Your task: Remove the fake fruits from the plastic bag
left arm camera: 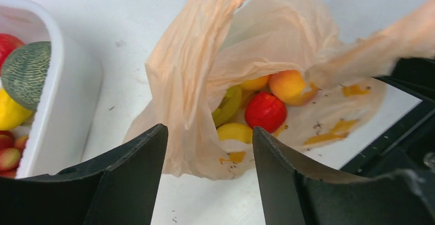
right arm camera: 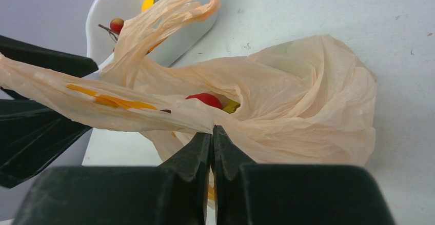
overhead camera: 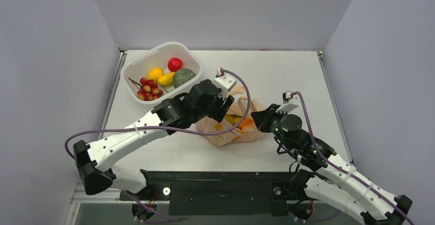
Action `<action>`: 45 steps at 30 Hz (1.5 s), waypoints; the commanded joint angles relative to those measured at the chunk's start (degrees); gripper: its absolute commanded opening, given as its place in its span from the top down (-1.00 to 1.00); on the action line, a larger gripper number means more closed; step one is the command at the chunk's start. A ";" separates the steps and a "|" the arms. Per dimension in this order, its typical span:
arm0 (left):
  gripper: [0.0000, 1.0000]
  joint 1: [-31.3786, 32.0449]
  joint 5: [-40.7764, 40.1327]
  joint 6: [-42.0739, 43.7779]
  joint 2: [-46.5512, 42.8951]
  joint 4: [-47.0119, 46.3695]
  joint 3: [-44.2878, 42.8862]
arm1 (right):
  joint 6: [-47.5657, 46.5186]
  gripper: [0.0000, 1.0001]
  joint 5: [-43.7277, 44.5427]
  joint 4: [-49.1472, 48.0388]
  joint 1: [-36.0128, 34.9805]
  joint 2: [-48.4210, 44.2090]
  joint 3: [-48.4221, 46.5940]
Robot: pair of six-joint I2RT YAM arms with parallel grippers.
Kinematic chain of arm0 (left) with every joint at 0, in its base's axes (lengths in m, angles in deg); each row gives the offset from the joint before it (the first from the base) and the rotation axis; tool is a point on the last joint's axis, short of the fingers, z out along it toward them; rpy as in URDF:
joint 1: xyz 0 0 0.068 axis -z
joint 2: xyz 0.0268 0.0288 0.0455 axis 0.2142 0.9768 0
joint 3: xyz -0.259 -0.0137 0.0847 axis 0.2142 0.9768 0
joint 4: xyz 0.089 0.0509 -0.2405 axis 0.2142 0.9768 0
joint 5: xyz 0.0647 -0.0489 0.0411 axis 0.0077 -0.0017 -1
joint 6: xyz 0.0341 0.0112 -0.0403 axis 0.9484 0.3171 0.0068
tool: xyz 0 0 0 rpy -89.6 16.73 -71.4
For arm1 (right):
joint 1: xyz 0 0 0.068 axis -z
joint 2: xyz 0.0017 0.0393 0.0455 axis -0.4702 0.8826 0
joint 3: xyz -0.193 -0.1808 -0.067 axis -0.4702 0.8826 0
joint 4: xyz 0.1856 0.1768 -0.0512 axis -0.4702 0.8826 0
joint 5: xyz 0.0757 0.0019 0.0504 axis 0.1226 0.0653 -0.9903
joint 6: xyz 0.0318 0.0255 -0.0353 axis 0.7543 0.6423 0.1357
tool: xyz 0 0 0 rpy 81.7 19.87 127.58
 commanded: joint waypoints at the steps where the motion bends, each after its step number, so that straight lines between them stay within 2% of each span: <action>1: -0.21 0.19 -7.32 6.17 3.26 -5.48 -3.25 | 0.42 1.00 0.63 -1.30 0.25 -1.02 -1.51; 7: -0.26 0.18 -15.30 6.12 9.97 -10.91 -4.25 | 0.87 1.00 0.34 -0.51 0.21 -1.22 -1.77; 9: -0.21 -0.08 -17.80 4.63 11.52 -12.19 -4.83 | 0.97 1.00 0.76 -0.05 0.23 -1.55 -1.59; 11: 0.10 -0.95 -19.25 1.75 12.35 -12.85 -5.26 | 1.16 1.00 1.65 1.01 0.30 -2.08 -1.44; 12: 0.50 -2.04 -19.45 -1.07 12.09 -12.80 -5.11 | 1.24 1.00 2.16 1.23 0.30 -2.28 -1.40; 14: 0.95 -3.78 -18.74 -5.79 10.21 -13.26 -3.40 | 1.26 1.00 2.77 1.92 0.35 -2.41 -1.58; 15: 1.00 -4.92 -17.90 -7.24 8.89 -14.93 -2.43 | 1.26 1.00 3.15 2.56 0.37 -2.38 -1.79; 17: 1.00 -7.50 -12.17 -11.98 4.20 -20.11 2.40 | 1.15 1.00 4.25 3.21 0.88 -2.08 -2.90; 20: 1.00 -13.95 4.87 -22.96 -2.54 -27.31 9.98 | 0.34 1.00 0.85 3.46 5.93 1.12 -7.15; 23: 1.00 -20.80 12.35 -28.98 -4.89 -32.75 12.49 | 0.04 1.00 -6.79 3.56 15.75 6.81 -12.49; 27: 1.00 -27.05 19.38 -33.21 -3.71 -34.20 8.09 | 0.25 1.00 -20.73 4.01 24.32 21.65 -26.55; 31: 1.00 -31.61 24.76 -34.70 -1.01 -32.37 -0.05 | -1.02 1.00 -25.57 7.14 27.36 30.54 -40.46; 33: 1.00 -32.74 26.39 -34.30 -1.01 -31.27 -2.62 | -1.44 1.00 -26.44 8.14 27.65 31.62 -44.08; 36: 1.00 -33.09 27.45 -34.14 -4.15 -31.55 -1.63 | -1.93 1.00 -26.66 7.95 27.76 30.95 -43.80; 39: 1.00 -32.87 30.12 -36.99 -9.88 -33.64 7.20 | -1.90 1.00 -27.07 5.97 27.64 28.22 -35.68; 44: 1.00 -30.28 33.71 -45.78 -20.66 -45.85 33.33 | -3.69 1.00 -26.48 3.09 26.63 23.16 -19.52; 45: 1.00 -29.40 32.85 -47.38 -24.20 -46.86 36.15 | -3.94 0.93 -26.24 2.89 26.38 21.76 -15.30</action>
